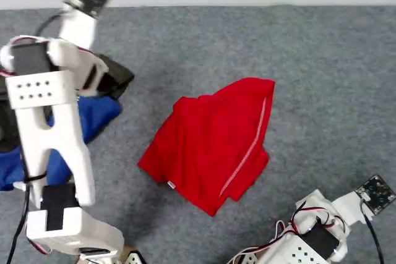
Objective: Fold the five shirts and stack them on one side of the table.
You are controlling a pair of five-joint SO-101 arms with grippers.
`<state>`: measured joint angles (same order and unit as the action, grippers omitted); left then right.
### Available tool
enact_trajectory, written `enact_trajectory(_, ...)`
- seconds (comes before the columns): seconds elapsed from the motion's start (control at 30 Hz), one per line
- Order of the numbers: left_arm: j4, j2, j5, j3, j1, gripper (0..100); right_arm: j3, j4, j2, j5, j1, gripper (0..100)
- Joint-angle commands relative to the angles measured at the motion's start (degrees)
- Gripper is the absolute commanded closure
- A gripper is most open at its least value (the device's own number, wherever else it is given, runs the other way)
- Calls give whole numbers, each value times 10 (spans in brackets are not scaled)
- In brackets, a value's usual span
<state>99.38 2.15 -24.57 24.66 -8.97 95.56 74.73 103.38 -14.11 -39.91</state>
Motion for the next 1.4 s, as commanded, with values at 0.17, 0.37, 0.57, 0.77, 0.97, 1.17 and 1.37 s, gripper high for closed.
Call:
enact_trajectory(0.17,8,-192,-3,-173,36,691,9,2,4,-5,-8,986)
enact_trajectory(0.37,-7,-227,33,-230,33,706,9,2,4,-5,-8,986)
enact_trajectory(0.57,11,-252,71,-232,32,787,9,2,4,-5,-8,986)
enact_trajectory(0.77,11,-305,71,-239,-50,821,9,2,5,-4,-7,986)
enact_trajectory(0.97,11,-317,71,-275,-194,821,9,2,5,-4,18,984)
enact_trajectory(1.17,11,-317,69,-275,-294,821,9,2,5,-4,130,984)
enact_trajectory(1.37,11,-317,70,-276,-338,821,9,2,4,-4,258,984)
